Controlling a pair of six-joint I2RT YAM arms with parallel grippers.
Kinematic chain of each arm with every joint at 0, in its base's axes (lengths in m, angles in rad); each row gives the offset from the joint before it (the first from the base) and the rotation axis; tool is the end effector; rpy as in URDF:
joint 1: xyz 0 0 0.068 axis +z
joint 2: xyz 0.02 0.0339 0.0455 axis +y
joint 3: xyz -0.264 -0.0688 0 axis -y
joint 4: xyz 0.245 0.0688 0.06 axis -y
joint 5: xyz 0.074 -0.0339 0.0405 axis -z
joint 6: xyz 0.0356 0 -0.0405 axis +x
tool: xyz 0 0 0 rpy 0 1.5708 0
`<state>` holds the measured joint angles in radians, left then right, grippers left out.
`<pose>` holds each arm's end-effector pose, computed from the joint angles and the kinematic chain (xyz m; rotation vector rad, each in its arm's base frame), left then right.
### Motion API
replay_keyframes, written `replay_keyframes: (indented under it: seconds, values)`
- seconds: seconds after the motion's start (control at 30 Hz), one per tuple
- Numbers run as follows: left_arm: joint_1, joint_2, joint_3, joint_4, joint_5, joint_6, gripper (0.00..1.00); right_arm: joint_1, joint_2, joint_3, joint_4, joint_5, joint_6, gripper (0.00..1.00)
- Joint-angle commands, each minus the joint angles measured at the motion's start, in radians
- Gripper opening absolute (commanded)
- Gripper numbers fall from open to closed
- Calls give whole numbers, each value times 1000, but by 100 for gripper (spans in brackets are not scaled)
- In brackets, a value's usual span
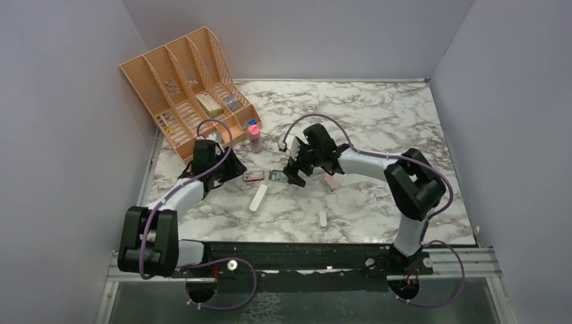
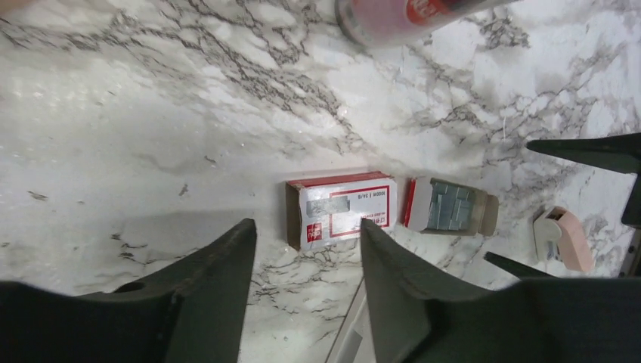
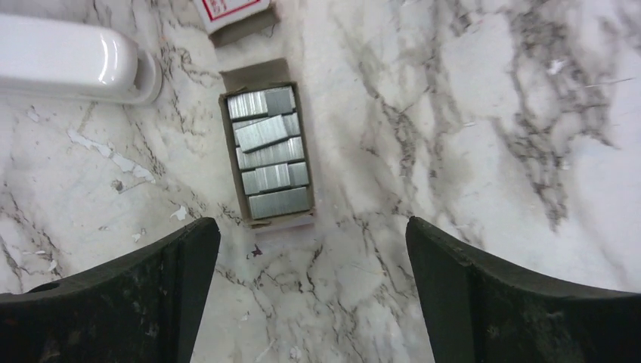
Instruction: Load the staples into the stapler
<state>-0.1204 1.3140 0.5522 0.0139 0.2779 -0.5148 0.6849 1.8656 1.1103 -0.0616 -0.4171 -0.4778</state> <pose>0.2480 -0.0398 0.1695 -0.3220 2.3489 -0.6369 0.2923 0.2573 0.1642 -1.4672 1.8713 0.5958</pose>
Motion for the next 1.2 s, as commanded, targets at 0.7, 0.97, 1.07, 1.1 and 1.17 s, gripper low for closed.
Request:
replay_keyframes:
  seconds: [0.7, 0.97, 1.07, 1.1, 1.17]
  values:
    - [-4, -371, 90, -41, 21, 44, 98, -13, -558, -126, -330, 692, 758, 100]
    - [-9, -314, 106, 45, 198, 49, 99, -13, -507, -209, -440, 649, 921, 65]
    - [-25, -285, 112, 56, 243, 51, 99, -13, -480, -228, -433, 578, 914, 56]
    - [-33, -278, 113, 60, 249, 52, 99, -12, -472, -232, -429, 559, 906, 56]
    - [-54, -269, 108, 69, 246, 52, 99, -12, -453, -238, -431, 553, 902, 56]
